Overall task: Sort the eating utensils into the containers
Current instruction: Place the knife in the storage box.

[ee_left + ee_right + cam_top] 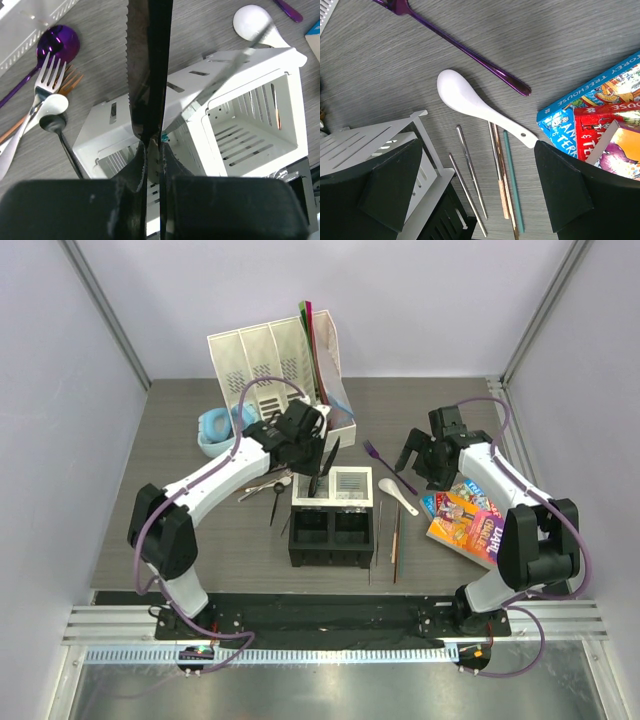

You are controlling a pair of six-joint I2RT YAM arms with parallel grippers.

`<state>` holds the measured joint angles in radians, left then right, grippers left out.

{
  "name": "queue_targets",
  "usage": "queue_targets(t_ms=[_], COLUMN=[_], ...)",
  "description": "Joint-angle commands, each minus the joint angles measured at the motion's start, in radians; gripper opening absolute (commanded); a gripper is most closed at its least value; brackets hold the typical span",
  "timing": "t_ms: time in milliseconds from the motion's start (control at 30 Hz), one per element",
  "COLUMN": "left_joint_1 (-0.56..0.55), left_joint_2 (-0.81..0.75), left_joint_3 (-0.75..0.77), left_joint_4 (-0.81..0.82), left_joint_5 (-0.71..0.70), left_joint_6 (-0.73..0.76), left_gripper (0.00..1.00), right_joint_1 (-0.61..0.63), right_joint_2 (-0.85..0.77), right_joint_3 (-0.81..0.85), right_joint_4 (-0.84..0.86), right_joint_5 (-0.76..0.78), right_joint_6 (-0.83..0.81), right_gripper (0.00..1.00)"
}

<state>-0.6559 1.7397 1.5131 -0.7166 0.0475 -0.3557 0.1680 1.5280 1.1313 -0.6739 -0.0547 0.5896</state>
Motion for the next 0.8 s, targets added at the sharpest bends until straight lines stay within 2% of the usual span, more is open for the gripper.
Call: queue_targets(t_ms=[0, 433, 533, 567, 767], left_joint_1=[-0.013, -0.033, -0.040, -0.042, -0.048], left_joint_2=[-0.083, -0.097, -0.100, -0.100, -0.108], left_joint_3=[-0.030, -0.051, -0.054, -0.054, -0.062], left_joint_4=[0.086, 0.072, 0.069, 0.068, 0.054], left_joint_5=[-0.037, -0.040, -0.040, -0.040, -0.072], left_joint_6=[0.034, 0.054, 0.060, 0.063, 0.067], left_gripper=[0.00, 0.02, 0.08, 0.13, 0.23], right_joint_1=[-0.001, -0.001, -0.001, -0.001, -0.001], right_joint_2=[0.006, 0.006, 0.008, 0.008, 0.009], right_joint_3=[0.031, 0.024, 0.021, 0.019, 0.016], right_joint_4=[0.016, 0.017, 0.016, 0.017, 0.019], right_joint_5=[-0.005, -0.005, -0.007, -0.008, -0.008], right_joint_6=[0.003, 0.007, 0.007, 0.007, 0.007], right_gripper=[1.00, 1.00, 1.00, 1.00, 1.00])
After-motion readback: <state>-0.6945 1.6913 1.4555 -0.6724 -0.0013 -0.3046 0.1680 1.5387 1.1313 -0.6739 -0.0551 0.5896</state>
